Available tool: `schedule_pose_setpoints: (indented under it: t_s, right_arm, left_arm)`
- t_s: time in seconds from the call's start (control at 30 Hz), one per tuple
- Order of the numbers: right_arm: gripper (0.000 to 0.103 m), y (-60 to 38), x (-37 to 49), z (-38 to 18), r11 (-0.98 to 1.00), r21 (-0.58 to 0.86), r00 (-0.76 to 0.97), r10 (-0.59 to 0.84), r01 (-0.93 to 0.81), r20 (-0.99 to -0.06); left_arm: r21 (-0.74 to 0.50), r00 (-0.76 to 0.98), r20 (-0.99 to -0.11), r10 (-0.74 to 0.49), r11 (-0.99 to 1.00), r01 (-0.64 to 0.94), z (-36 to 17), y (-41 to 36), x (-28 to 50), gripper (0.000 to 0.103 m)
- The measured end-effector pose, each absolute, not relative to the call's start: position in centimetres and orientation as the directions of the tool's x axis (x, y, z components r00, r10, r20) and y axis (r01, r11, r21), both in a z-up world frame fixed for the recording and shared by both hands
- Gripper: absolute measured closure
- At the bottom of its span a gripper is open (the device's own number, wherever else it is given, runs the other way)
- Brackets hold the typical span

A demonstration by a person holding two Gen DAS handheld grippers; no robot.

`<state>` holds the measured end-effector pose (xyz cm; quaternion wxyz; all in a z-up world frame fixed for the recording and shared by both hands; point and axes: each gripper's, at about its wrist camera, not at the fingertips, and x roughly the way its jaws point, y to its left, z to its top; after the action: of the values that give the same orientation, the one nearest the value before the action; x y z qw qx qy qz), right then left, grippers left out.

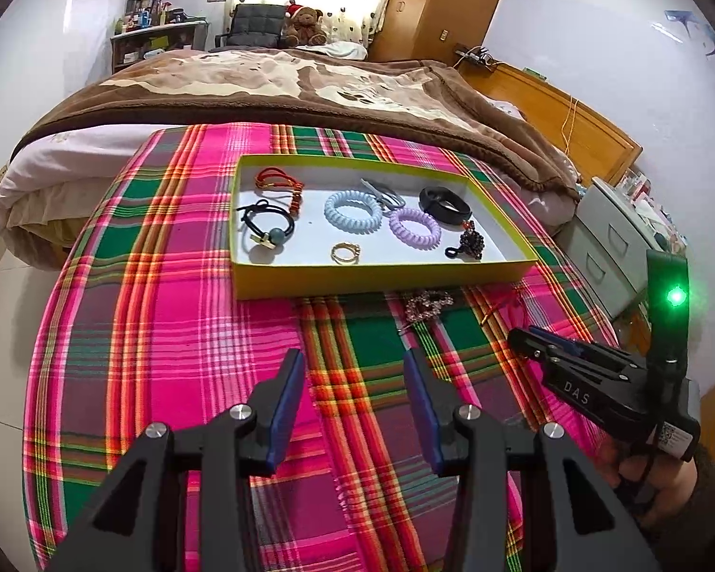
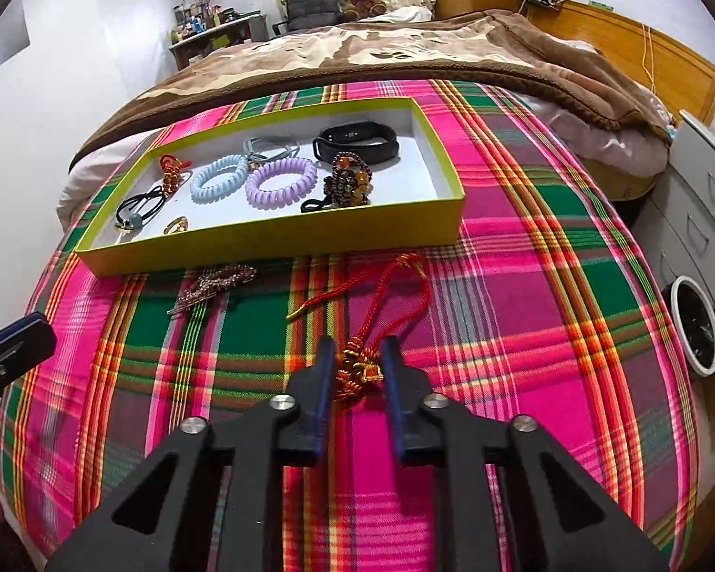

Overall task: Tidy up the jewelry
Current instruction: 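Grasp the red tasseled cord with the right tool and lift it, then grasp the pink crystal clip with the left tool while the right tool holds the tassel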

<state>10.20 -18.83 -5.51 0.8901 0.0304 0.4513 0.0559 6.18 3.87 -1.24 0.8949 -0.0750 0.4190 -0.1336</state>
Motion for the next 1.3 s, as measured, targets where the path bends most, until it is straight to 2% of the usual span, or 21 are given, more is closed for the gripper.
schedule_pose_setpoints:
  t_s: [0.13, 0.4, 0.73, 1.17, 1.3]
  right_arm:
    - [0.095, -20.0, 9.7, -5.3, 0.989, 0.138, 0.603, 0.141, -0.052, -0.785]
    - [0.095, -22.0, 8.4, -4.1, 0.991, 0.129, 0.643, 0.125, -0.041, -0.755]
    - [0.095, -24.9, 7.2, -2.9, 0.982, 0.187, 0.681, 0.150, -0.019, -0.716]
    - [0.095, -27.4, 6.7, -1.9, 0.973, 0.229, 0.712, 0.172, -0.017, -0.680]
    - [0.095, -27.6, 6.5, -1.5, 0.970, 0.241, 0.722, 0.181, -0.021, -0.668]
  left_arm:
    - [-0.248, 0.607, -0.732, -0.310, 0.951, 0.186, -1.2, 3.3, 6.3, 0.058]
    - [-0.279, 0.574, -0.734, -0.363, 0.932, 0.232, -1.4, 1.5, 7.4, 0.058]
    - [-0.237, 0.537, -0.756, -0.374, 0.922, 0.308, -1.9, -1.9, 10.1, 0.058]
    - [-0.099, 0.517, -0.815, -0.262, 0.942, 0.320, -4.4, -4.5, 12.1, 0.058]
    - [-0.108, 0.518, -0.813, -0.267, 0.942, 0.316, -4.2, -4.6, 12.4, 0.058]
